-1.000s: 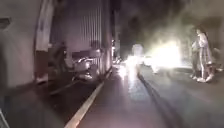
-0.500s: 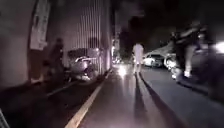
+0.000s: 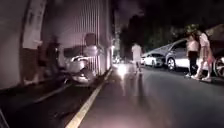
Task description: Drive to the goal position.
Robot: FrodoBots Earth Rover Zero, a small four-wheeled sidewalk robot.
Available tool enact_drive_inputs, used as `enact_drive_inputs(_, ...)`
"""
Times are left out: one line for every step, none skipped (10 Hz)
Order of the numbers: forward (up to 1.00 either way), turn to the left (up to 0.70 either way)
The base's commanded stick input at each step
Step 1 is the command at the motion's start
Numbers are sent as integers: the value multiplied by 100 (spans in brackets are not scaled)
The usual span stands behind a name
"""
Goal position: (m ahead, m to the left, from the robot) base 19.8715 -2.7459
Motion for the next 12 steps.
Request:
enact_drive_inputs(45, 0)
enact_drive_inputs(45, 0)
enact_drive_inputs(45, 0)
enact_drive_inputs(45, 0)
enact_drive_inputs(45, 0)
enact_drive_inputs(45, 0)
enact_drive_inputs(45, 0)
enact_drive_inputs(45, 0)
enact_drive_inputs(45, 0)
enact_drive_inputs(45, -17)
enact_drive_inputs(45, -27)
enact_drive_inputs(45, -27)
